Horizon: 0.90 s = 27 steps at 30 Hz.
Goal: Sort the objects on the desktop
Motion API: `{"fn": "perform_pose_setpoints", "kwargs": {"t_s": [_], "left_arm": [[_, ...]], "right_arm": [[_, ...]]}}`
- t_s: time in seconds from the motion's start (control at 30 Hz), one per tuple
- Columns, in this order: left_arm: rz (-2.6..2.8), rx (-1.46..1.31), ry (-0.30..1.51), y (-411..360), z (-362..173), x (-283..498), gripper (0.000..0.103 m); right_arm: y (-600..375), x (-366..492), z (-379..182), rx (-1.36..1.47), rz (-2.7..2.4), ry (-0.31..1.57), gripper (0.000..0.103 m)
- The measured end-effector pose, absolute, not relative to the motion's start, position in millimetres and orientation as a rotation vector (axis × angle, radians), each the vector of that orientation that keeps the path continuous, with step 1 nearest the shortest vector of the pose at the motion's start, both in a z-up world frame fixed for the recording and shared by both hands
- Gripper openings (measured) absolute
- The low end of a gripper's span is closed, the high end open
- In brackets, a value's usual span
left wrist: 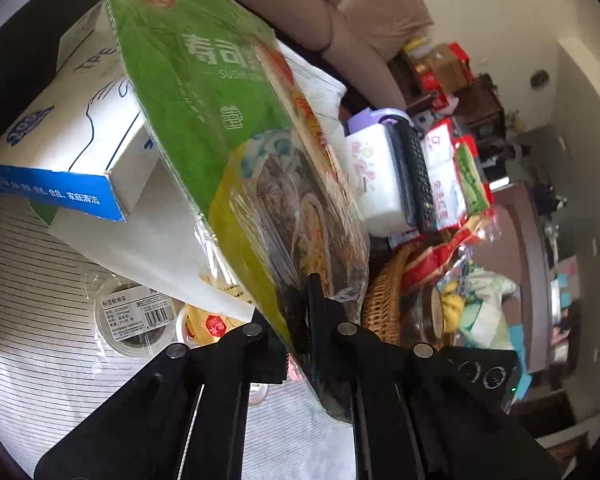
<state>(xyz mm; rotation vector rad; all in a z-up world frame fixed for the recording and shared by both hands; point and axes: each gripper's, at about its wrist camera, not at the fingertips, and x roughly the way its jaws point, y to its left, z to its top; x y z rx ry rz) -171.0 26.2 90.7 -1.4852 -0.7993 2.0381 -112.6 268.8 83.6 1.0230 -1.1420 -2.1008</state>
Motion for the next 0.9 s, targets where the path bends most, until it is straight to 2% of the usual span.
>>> {"fn": "perform_pose_setpoints", "kwargs": {"t_s": [0.23,0.47,0.7,0.9], "left_arm": [[2.050,-1.465,-0.751,7.9,117.0,-131.1,0.007],[2.038,-1.480,-0.650,-42.9,135.7,-26.5,0.006],[1.957,-1.629,-0.624,-100.5,101.1,94.4,0.006],[1.935,-1.715,-0.700,-137.3,64.8,145.1,0.007]], "right_arm": [[247.2,-86.8,112.7,0.994,-2.096,-0.941,0.013],[200.2,5.9,127.5,1.030,-2.026,-0.763,0.013],[148.0,120.5,93.1,1.172,-1.929,-0.711,0.013],[110.1,165.1,60.5,1.314,-1.895,-0.626,0.016]]}}
